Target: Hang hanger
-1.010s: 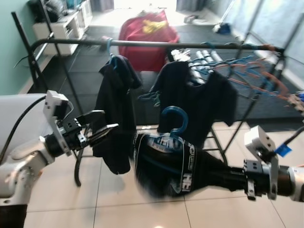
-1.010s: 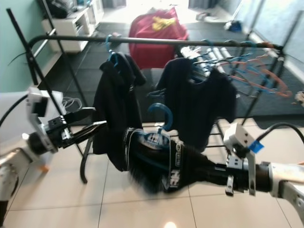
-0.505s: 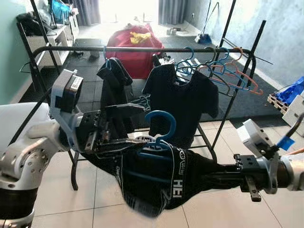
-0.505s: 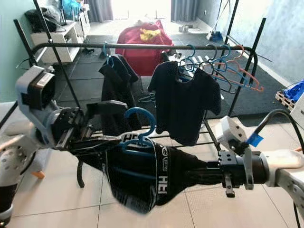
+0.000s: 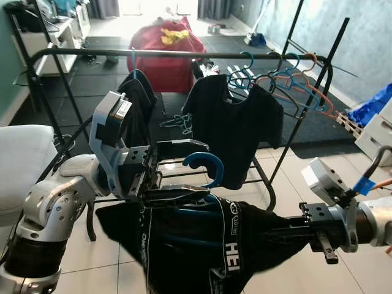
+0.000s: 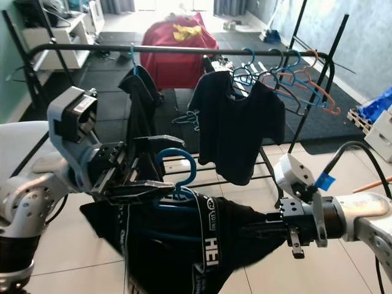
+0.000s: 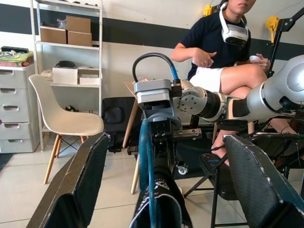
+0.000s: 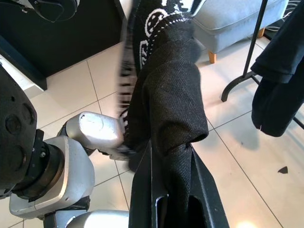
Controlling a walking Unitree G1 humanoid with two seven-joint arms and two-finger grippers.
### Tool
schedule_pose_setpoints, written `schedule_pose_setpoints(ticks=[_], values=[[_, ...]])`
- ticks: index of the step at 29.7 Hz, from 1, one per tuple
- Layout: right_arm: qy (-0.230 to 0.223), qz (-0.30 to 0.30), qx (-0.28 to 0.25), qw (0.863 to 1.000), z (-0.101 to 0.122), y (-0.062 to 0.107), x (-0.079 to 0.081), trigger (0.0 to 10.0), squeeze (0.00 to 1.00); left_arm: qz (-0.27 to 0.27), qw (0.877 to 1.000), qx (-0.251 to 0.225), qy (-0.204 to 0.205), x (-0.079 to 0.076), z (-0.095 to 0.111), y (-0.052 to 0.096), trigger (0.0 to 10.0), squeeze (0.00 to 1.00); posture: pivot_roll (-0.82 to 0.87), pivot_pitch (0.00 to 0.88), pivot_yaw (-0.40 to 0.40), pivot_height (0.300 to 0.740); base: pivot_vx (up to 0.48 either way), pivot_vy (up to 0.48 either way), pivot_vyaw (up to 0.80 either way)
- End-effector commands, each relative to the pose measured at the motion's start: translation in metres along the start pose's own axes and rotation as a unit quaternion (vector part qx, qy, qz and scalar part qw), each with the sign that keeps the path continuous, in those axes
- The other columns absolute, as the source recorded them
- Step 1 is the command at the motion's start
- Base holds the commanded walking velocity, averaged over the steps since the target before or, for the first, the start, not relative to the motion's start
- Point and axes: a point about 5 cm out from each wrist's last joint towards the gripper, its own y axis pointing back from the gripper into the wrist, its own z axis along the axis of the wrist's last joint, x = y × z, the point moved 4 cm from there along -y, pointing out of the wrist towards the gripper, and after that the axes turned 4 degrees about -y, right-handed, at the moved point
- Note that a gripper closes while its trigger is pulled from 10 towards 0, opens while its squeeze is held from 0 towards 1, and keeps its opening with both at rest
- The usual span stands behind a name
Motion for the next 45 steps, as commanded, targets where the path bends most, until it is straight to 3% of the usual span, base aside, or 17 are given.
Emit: schedule_pose_setpoints(ticks=[1, 7, 8, 9, 10, 11, 14, 15, 45], values=[[0.002, 0.001, 0.012, 1.0, 0.0, 0.001, 0.0, 0.0, 0.0, -0.008, 1.0, -0.012, 0.003, 0.0, 0.002, -0.003, 10.0, 0.0, -0.07, 0.064, -0.044, 0.74, 0.0, 0.0, 0.0], [0.002, 0.002, 0.015, 1.0, 0.0, 0.0, -0.001, 0.0, 0.0, -0.01, 1.0, -0.012, 0.002, 0.0, 0.003, -0.003, 10.0, 0.0, -0.07, 0.065, -0.045, 0.74, 0.0, 0.0, 0.0], [0.003, 0.002, 0.015, 1.0, 0.0, 0.0, -0.001, 0.0, 0.0, -0.01, 1.0, -0.012, 0.001, 0.0, 0.004, -0.003, 8.4, 0.0, -0.07, 0.065, -0.045, 0.74, 0.0, 0.0, 0.0], [0.003, 0.002, 0.015, 1.0, 0.0, 0.0, -0.001, 0.0, 0.0, -0.01, 1.0, -0.012, 0.001, 0.0, 0.004, -0.003, 8.4, 0.0, -0.07, 0.065, -0.045, 0.74, 0.0, 0.0, 0.0], [0.003, 0.003, 0.016, 1.0, 0.0, 0.0, -0.001, 0.0, 0.0, -0.008, 1.0, -0.014, -0.001, 0.0, 0.005, -0.004, 4.4, 0.0, -0.07, 0.065, -0.045, 0.74, 0.0, 0.0, 0.0], [0.002, 0.003, 0.017, 1.0, 0.0, 0.0, -0.001, 0.0, 0.0, -0.007, 1.0, -0.017, -0.001, 0.001, 0.006, -0.005, 1.8, 0.0, -0.07, 0.065, -0.045, 0.74, 0.0, 0.0, 0.0], [0.002, 0.003, 0.018, 1.0, 0.0, 0.0, -0.001, 0.0, 0.0, -0.007, 1.0, -0.019, -0.002, 0.001, 0.007, -0.005, 1.8, 0.0, -0.07, 0.065, -0.045, 0.74, 0.0, 0.0, 0.0], [0.002, 0.002, 0.02, 1.0, -0.001, 0.0, -0.001, 0.0, 0.0, -0.008, 1.0, -0.023, -0.002, 0.001, 0.008, -0.007, 0.0, 0.0, -0.07, 0.068, -0.047, 0.74, 0.0, 0.0, 0.0], [0.016, -0.013, 0.001, 1.0, 0.008, -0.004, -0.009, 0.0, 0.0, -0.013, 0.999, -0.029, -0.004, -0.001, 0.007, -0.02, 0.0, 0.0, -0.07, 0.068, -0.047, 0.74, 0.0, 0.0, 0.0]])
